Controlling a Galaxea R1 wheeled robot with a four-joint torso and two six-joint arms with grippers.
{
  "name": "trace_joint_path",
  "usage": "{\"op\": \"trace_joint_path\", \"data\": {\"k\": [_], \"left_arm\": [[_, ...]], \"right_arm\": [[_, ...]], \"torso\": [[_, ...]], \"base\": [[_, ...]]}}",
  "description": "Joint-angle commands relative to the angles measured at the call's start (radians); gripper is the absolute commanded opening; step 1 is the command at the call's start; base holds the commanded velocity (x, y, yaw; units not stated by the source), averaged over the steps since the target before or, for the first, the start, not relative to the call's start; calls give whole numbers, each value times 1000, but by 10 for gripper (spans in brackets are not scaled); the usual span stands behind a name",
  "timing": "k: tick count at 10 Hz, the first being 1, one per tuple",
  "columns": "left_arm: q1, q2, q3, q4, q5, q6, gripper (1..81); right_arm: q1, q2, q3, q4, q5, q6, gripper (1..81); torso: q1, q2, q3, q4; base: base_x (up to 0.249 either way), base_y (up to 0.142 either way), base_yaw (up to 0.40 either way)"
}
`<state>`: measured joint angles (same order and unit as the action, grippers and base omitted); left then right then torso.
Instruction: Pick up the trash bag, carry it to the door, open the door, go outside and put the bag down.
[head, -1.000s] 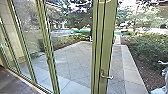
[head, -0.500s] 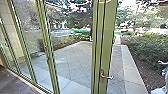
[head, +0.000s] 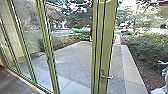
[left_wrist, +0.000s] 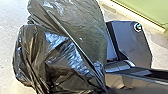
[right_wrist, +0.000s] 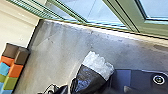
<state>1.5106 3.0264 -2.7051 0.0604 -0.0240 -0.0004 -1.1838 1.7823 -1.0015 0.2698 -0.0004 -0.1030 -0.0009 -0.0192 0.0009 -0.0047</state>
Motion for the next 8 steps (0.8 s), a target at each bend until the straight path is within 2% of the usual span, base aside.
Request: {"op": "trace_joint_path", "data": {"k": [1, 3, 4, 6, 8], "left_arm": [[-57, 8, 1, -1, 52, 3, 10], [-57, 10, 1, -1, 52, 3, 10], [-57, 8, 1, -1, 52, 3, 10], [-59, 10, 1, -1, 50, 3, 10], [-59, 11, 1, -1, 52, 3, 10]], "right_arm": [[185, -111, 64, 84, -136, 6, 811], [265, -148, 77, 117, -197, 9, 811], [319, -160, 80, 124, -237, 32, 811], [438, -177, 77, 124, -330, 115, 811], [566, -179, 58, 95, -432, 236, 811]], "torso": [[1, 0, 0, 0], [1, 0, 0, 0], [1, 0, 0, 0], [1, 0, 0, 0], [1, 0, 0, 0]], "base": [[0, 0, 0], [0, 0, 0], [0, 0, 0], [0, 0, 0], [0, 0, 0]]}}
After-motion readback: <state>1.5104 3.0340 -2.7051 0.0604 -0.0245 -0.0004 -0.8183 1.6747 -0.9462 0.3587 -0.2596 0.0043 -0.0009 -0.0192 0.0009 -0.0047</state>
